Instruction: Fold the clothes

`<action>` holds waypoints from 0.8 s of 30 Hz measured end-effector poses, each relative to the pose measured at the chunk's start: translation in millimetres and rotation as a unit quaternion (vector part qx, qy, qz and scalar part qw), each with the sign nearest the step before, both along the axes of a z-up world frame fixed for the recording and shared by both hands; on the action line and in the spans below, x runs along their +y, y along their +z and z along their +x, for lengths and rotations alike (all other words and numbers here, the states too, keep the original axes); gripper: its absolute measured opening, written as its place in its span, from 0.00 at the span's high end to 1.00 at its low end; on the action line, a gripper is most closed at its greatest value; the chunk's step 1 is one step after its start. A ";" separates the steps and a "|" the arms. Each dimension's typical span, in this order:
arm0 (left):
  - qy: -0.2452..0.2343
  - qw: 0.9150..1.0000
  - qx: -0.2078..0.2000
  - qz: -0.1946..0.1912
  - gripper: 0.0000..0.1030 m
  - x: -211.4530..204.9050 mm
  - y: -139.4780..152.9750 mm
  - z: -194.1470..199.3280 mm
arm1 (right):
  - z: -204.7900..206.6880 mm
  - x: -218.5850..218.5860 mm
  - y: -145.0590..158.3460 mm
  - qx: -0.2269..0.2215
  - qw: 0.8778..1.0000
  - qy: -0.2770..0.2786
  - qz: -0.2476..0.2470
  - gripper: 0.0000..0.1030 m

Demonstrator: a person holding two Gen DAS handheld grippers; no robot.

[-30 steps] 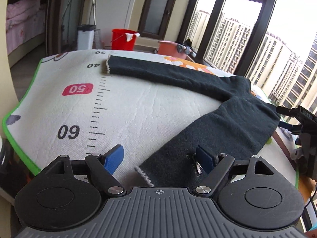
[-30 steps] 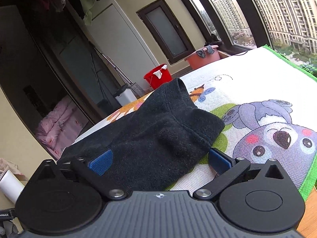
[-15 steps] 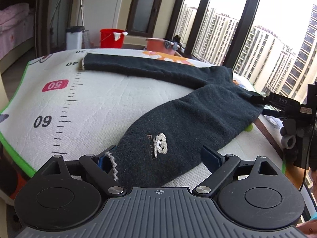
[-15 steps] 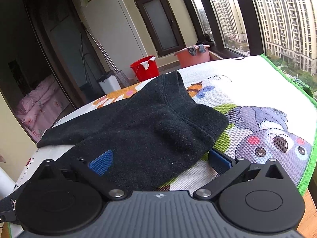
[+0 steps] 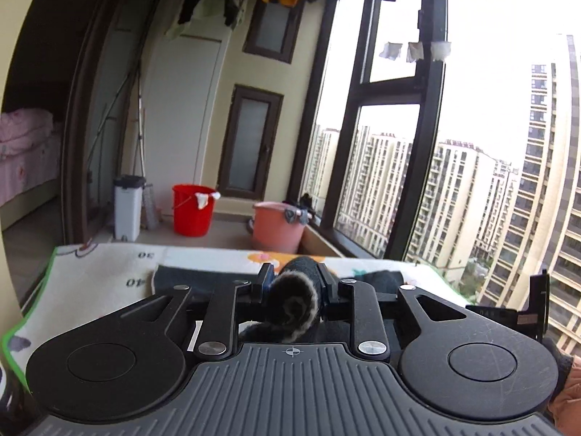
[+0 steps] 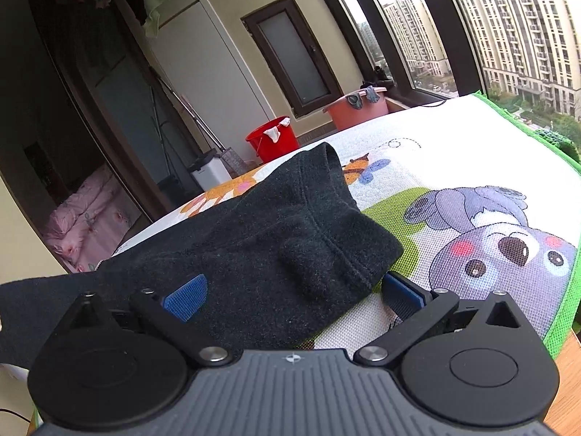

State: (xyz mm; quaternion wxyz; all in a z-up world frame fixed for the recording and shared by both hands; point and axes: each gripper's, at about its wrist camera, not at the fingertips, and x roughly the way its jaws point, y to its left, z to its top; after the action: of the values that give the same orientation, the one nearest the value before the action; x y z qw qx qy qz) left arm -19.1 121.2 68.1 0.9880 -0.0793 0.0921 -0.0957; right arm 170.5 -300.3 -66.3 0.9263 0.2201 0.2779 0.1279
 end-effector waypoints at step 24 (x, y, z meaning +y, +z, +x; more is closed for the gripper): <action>0.064 0.968 0.242 0.032 0.13 18.9 -108.5 18.8 | -37.1 0.8 10.6 -0.036 0.997 -0.048 -0.056 0.18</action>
State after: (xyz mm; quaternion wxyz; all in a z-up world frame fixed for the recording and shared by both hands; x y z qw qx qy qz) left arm -0.2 140.1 -40.5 0.9426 -0.0739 0.3257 -0.0068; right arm 133.4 -299.4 -55.7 0.9517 0.1761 0.2400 0.0757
